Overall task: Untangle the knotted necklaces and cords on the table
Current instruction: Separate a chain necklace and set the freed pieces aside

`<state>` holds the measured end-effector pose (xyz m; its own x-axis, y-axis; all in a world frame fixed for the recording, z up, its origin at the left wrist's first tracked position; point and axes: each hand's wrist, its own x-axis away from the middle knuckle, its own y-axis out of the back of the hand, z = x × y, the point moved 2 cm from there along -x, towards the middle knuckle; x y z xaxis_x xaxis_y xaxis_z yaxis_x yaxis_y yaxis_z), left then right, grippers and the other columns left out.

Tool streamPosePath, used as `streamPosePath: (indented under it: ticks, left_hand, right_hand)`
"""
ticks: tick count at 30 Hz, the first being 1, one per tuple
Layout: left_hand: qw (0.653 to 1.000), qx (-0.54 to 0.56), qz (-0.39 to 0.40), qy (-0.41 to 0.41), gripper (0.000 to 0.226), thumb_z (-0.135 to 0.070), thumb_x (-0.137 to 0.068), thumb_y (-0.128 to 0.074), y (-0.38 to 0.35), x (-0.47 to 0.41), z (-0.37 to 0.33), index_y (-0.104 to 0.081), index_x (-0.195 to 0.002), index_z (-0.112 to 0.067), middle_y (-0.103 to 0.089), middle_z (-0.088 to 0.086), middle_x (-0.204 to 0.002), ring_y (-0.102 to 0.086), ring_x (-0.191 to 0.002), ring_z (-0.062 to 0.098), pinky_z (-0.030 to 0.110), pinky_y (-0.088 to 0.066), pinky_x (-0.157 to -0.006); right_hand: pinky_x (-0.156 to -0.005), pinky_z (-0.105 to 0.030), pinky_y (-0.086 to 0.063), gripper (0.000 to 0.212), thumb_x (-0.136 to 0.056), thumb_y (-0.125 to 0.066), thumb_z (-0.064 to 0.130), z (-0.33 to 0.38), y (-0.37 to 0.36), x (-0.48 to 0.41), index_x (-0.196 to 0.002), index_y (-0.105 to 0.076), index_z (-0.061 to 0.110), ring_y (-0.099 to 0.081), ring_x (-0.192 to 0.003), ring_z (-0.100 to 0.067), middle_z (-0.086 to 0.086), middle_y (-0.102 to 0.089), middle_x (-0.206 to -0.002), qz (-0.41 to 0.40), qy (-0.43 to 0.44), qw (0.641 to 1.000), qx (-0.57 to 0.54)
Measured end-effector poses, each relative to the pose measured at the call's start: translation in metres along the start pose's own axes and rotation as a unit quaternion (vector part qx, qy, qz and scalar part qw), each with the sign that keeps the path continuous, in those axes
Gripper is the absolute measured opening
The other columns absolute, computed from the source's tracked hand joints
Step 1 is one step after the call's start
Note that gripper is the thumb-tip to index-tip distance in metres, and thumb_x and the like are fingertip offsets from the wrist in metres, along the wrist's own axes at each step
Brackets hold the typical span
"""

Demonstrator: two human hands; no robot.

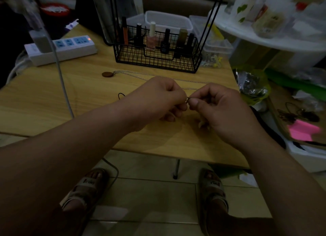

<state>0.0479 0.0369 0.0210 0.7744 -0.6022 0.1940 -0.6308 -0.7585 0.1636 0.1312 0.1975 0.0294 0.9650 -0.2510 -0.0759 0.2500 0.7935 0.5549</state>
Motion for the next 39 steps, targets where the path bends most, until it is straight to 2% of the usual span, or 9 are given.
streamPosePath:
  ticks: [5,10,12,14,19,23,28,35,39]
  left_hand:
    - [1.000,-0.022,0.000,0.007,0.008,-0.016,-0.099,-0.065,-0.001,0.003,-0.003,-0.068,-0.096,-0.010,-0.078,0.008,-0.089,-0.074,-0.074,0.016,0.027,-0.061,-0.064]
    - [0.998,0.054,-0.002,0.019,0.012,-0.008,-0.096,-0.067,-0.001,0.004,-0.004,-0.060,-0.086,-0.012,-0.074,0.011,-0.096,-0.072,-0.074,0.017,0.027,-0.056,-0.061]
    - [0.994,0.102,0.000,0.027,0.018,-0.003,-0.095,-0.067,-0.002,0.004,-0.004,-0.056,-0.082,-0.012,-0.072,0.008,-0.082,-0.071,-0.071,0.017,0.026,-0.056,-0.059]
    - [0.990,0.137,0.007,0.037,0.022,-0.001,-0.095,-0.064,-0.003,0.004,-0.003,-0.054,-0.080,-0.012,-0.068,0.002,-0.067,-0.068,-0.066,0.016,0.025,-0.054,-0.056]
    - [0.983,0.176,0.027,0.051,0.013,0.000,-0.095,-0.062,-0.002,0.004,-0.004,-0.061,-0.094,-0.012,-0.066,0.002,-0.072,-0.062,-0.063,0.014,0.026,-0.053,-0.053]
    - [0.993,0.103,0.017,0.046,0.013,0.001,-0.096,-0.061,-0.001,0.005,-0.005,-0.068,-0.101,-0.008,-0.065,0.005,-0.074,-0.062,-0.066,0.015,0.027,-0.056,-0.057]
    - [1.000,0.000,0.001,0.027,0.012,-0.002,-0.096,-0.065,-0.007,0.005,-0.001,-0.070,-0.086,-0.006,-0.062,0.012,-0.078,-0.063,-0.070,0.018,0.036,-0.065,-0.067]
    - [0.996,0.081,0.011,0.035,0.009,-0.008,-0.103,-0.058,-0.005,0.007,-0.003,-0.066,-0.100,-0.006,-0.073,0.015,-0.097,-0.075,-0.078,0.023,0.032,-0.061,-0.062]
    - [0.992,0.123,0.002,0.037,0.008,-0.004,-0.101,-0.059,-0.002,0.005,-0.004,-0.065,-0.097,-0.006,-0.072,0.015,-0.089,-0.074,-0.075,0.022,0.031,-0.061,-0.062]
  right_hand:
    - [-0.050,-0.021,-0.048,0.006,-0.100,-0.066,0.022,0.001,0.000,0.001,-0.097,-0.070,0.020,-0.058,-0.058,-0.004,0.010,-0.069,-0.072,-0.024,-0.009,0.998,-0.059]
    - [-0.058,-0.034,-0.046,0.011,-0.102,-0.062,0.026,-0.002,-0.006,0.000,-0.097,-0.070,0.019,-0.053,-0.057,-0.012,0.004,-0.064,-0.070,0.010,-0.069,0.986,-0.153]
    - [-0.057,-0.034,-0.042,0.013,-0.101,-0.062,0.027,-0.002,-0.007,0.000,-0.094,-0.071,0.020,-0.052,-0.057,-0.013,0.001,-0.063,-0.070,0.016,-0.085,0.982,-0.168]
    - [-0.058,-0.037,-0.040,0.013,-0.100,-0.062,0.026,-0.002,-0.008,-0.001,-0.092,-0.069,0.020,-0.051,-0.056,-0.014,-0.001,-0.063,-0.069,0.014,-0.090,0.981,-0.171]
    - [-0.054,-0.032,-0.041,0.006,-0.098,-0.064,0.017,-0.002,-0.006,-0.002,-0.094,-0.067,0.018,-0.052,-0.055,-0.014,-0.001,-0.063,-0.067,0.019,-0.075,0.981,-0.175]
    - [-0.057,-0.035,-0.045,0.014,-0.099,-0.065,0.014,0.000,-0.005,0.001,-0.105,-0.074,0.024,-0.055,-0.061,-0.016,-0.001,-0.065,-0.074,0.035,-0.036,0.988,-0.147]
    - [-0.058,-0.020,-0.049,0.019,-0.100,-0.063,0.012,0.006,-0.009,0.004,-0.103,-0.075,0.026,-0.058,-0.066,-0.002,0.011,-0.068,-0.076,0.008,0.010,0.995,-0.097]
    - [-0.058,-0.032,-0.049,0.019,-0.101,-0.060,0.010,0.005,-0.006,0.001,-0.101,-0.072,0.026,-0.056,-0.063,-0.014,0.001,-0.065,-0.076,-0.013,-0.008,0.992,-0.128]
    - [-0.054,-0.023,-0.048,0.012,-0.099,-0.066,0.013,0.004,-0.005,0.001,-0.101,-0.071,0.024,-0.056,-0.060,-0.002,0.010,-0.064,-0.075,-0.006,-0.008,0.995,-0.098]
